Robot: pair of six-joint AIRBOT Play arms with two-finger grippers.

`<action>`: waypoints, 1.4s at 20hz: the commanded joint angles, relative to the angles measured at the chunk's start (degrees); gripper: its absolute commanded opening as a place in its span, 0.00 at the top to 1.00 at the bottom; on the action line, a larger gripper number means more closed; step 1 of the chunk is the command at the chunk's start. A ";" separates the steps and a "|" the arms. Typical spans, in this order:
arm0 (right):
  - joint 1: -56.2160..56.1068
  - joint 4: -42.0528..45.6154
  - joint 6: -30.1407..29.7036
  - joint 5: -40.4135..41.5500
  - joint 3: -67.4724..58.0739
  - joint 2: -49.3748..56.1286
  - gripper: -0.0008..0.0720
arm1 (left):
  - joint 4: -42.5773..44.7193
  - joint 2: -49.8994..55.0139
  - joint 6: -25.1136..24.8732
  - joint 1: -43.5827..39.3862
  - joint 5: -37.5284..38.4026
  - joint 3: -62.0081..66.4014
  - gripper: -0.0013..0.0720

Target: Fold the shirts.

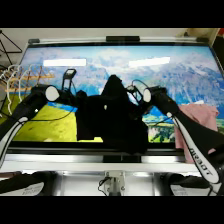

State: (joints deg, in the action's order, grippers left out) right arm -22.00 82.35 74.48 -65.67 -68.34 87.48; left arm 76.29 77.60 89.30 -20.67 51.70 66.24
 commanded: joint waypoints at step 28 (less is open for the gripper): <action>-2.12 -0.20 15.82 -14.80 -26.58 -13.20 0.87 | 6.47 -8.50 2.34 4.00 31.98 14.40 0.78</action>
State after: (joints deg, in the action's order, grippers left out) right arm -23.66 81.38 88.92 -79.09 -94.83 71.55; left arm 82.54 67.24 94.28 -16.67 84.36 85.56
